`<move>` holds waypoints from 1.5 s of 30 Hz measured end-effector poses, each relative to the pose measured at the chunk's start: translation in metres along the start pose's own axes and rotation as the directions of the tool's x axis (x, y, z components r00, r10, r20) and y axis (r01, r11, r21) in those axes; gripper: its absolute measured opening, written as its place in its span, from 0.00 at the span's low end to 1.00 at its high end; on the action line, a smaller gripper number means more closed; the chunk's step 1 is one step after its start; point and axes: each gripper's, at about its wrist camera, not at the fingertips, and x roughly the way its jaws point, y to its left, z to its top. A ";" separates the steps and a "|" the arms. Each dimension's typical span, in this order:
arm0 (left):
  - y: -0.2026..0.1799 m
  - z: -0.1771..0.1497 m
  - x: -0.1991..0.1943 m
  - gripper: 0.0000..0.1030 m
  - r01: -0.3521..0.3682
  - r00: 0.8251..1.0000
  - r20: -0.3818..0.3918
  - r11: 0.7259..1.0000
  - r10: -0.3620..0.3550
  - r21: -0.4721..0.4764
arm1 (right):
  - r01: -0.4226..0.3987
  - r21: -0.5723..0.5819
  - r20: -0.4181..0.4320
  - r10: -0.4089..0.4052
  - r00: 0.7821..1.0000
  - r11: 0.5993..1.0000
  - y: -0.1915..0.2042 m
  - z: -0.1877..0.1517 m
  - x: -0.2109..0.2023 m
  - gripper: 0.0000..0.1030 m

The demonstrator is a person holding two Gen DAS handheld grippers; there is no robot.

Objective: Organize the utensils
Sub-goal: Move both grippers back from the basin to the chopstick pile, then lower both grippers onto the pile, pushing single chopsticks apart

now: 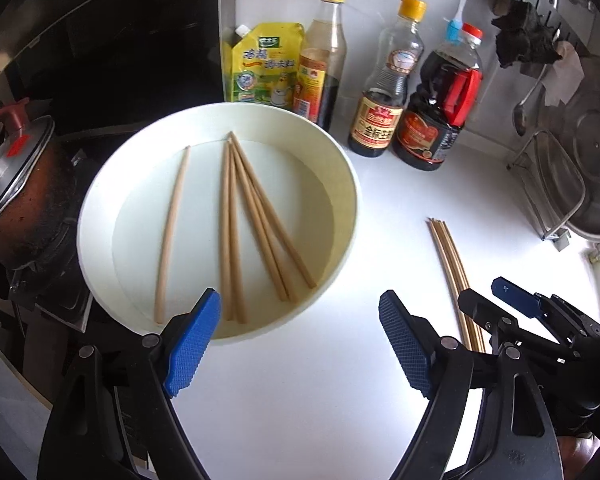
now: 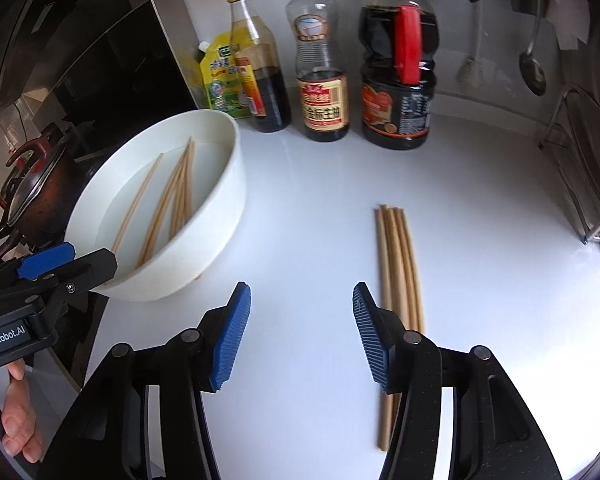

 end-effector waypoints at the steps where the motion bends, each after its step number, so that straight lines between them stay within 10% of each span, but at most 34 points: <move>1: -0.007 -0.002 0.001 0.77 0.008 1.000 -0.003 1.000 -0.008 0.009 | 0.009 0.013 -0.002 -0.009 1.000 1.000 -0.008 -0.003 -0.002 0.50; 18: -0.102 -0.027 0.048 0.83 0.072 0.994 -0.086 0.994 -0.064 0.088 | 0.122 0.083 -0.041 -0.119 0.992 0.989 -0.109 -0.039 -0.001 0.51; 45: -0.107 -0.024 0.095 0.86 0.050 0.996 -0.081 0.998 -0.048 0.026 | 0.096 -0.013 -0.064 -0.096 0.993 0.995 -0.107 -0.035 0.059 0.52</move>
